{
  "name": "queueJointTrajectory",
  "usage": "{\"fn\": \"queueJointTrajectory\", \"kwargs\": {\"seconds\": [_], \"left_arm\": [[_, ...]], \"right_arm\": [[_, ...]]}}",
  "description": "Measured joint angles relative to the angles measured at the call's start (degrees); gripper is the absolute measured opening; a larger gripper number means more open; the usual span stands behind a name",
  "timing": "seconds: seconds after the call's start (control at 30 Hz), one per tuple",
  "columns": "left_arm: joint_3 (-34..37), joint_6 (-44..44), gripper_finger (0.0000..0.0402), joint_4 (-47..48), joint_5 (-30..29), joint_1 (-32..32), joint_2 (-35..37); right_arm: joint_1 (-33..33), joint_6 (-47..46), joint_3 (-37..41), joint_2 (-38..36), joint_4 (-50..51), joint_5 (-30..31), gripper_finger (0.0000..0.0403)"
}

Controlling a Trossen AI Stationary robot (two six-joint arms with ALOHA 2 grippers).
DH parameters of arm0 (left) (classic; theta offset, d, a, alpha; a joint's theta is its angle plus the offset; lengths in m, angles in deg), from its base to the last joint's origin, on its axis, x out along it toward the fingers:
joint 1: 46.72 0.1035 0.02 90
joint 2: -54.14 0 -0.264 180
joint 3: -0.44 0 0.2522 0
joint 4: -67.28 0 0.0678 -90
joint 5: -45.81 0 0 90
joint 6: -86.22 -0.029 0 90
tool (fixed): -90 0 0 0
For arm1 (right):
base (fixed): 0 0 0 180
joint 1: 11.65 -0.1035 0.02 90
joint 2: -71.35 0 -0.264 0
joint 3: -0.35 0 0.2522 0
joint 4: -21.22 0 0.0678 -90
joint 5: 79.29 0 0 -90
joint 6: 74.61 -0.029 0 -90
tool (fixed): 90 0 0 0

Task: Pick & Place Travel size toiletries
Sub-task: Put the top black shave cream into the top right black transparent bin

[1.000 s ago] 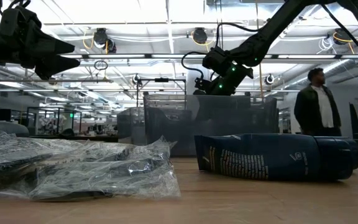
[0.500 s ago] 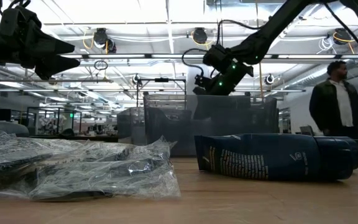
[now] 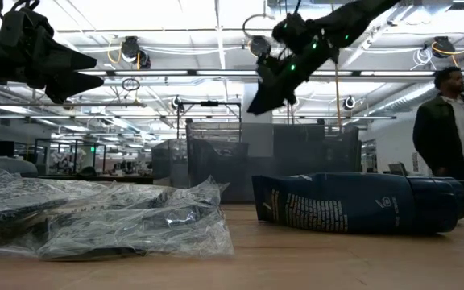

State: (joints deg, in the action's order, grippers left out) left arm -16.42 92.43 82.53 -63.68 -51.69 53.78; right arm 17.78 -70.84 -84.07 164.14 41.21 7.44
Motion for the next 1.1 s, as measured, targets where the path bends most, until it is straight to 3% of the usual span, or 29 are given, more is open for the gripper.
{"fn": "queueJointTrajectory", "kwargs": {"seconds": [0.2,0.33,0.93,1.1], "left_arm": [[0.01,0.01,0.0296,0.0,-0.01,0.01,-0.01],[0.0,0.01,0.0296,-0.01,0.0,0.02,-0.02],[0.0,0.02,0.0296,-0.02,-0.02,0.02,0.0],[0.01,0.0,0.0296,0.01,-0.02,0.0,-0.02]], "right_arm": [[-4.42,0.12,0.11,-6.17,5.97,0.08,0.014],[-7.97,-0.4,4.59,-11.41,4.59,0.15,0.0131],[-18.14,-7.56,38.6,-42.86,-13.6,-0.09,0.0109],[-22.24,-7.57,45.56,-48.1,-19.49,-5.14,0.0109]]}}
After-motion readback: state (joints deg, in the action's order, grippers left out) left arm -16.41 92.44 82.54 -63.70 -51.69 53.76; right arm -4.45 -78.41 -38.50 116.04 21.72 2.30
